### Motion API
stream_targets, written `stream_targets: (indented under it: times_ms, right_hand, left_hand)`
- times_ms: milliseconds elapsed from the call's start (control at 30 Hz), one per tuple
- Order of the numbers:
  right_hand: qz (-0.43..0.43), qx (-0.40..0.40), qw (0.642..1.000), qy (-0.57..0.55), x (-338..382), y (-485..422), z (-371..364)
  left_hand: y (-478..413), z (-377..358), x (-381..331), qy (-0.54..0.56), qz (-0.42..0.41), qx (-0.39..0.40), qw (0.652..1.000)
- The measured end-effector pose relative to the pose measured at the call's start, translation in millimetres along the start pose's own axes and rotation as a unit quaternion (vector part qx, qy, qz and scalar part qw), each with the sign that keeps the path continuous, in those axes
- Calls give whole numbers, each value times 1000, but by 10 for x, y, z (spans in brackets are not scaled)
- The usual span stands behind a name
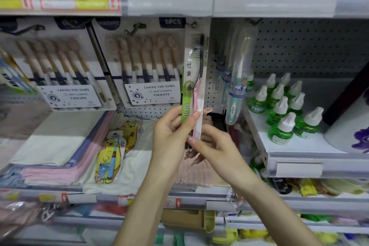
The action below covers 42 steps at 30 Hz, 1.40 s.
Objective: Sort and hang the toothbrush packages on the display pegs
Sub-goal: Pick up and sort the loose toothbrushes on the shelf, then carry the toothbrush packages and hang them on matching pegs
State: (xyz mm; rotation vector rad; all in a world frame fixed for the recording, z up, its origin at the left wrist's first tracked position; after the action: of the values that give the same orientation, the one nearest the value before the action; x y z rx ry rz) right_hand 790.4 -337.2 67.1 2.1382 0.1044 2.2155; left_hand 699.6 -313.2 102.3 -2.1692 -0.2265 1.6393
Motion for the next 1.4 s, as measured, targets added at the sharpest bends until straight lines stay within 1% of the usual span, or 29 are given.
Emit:
stream_targets:
  times_ms: [100, 267, 367, 433, 533, 633, 733, 833, 900, 967, 1067, 1167, 1300, 1400]
  right_hand:
    - [6, -14, 1000, -4, 14, -10, 12]
    - [-3, -43, 999, 2, -23, -60, 19]
    - [-17, -84, 996, -4, -76, -143, 83]
    - [-29, -118, 993, -13, -103, -231, 131]
    - [-54, -153, 986, -28, -122, -397, 176]
    - [-60, -158, 985, -39, -119, -564, 140]
    - [-78, -172, 978, -84, -253, -692, 124]
    - [-126, -179, 967, -129, -549, -843, 36]
    - [-176, -166, 964, -110, -825, -967, -155]
    - [-228, -129, 961, -93, -1146, -1035, -437]
    - [-294, -87, 948, -85, -1631, -1126, -935]
    - [-343, -64, 927, -135, -2041, -1254, -1394]
    - [-374, -57, 912, -160, -2352, -1452, -1803]
    - [-382, -68, 905, -175, -2457, -1542, -1942]
  left_hand:
    - [-31, -1, 4, 5, -2, 6, 1000]
    - [-114, 52, 113, -1, 17, 12, 1000]
    - [-185, 106, 210, -7, 43, 18, 999]
    - [-216, 257, 258, -11, 55, 7, 998]
    - [-184, 669, 398, -28, 68, -23, 997]
    - [-96, 1233, 641, -58, 95, -58, 992]
    - [17, 1851, 883, -73, 130, -104, 983]
    - [133, 2471, 1074, -99, 167, -153, 969]
    - [204, 2843, 1201, -125, 199, -170, 957]
    - [269, 3067, 1322, -129, 225, -173, 950]
    - [345, 3276, 1478, -124, 257, -155, 946]
    - [390, 3352, 1556, -115, 261, -123, 951]
    - [400, 3450, 1534, -107, 258, -70, 958]
    - [372, 3490, 1479, -88, 260, -38, 961]
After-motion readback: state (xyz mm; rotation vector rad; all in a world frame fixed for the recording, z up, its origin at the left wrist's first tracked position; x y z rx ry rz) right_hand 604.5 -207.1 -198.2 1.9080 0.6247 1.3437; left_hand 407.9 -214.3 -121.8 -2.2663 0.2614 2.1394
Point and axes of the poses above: each hand's wrist, its own y-axis away from the middle knuckle, its own z-axis out of the back of the hand, x = y × z, the point moved 10 cm from there along -y, towards the middle knuckle, and after that the axes turned 14 degrees about -z, right-handed, at the moved point
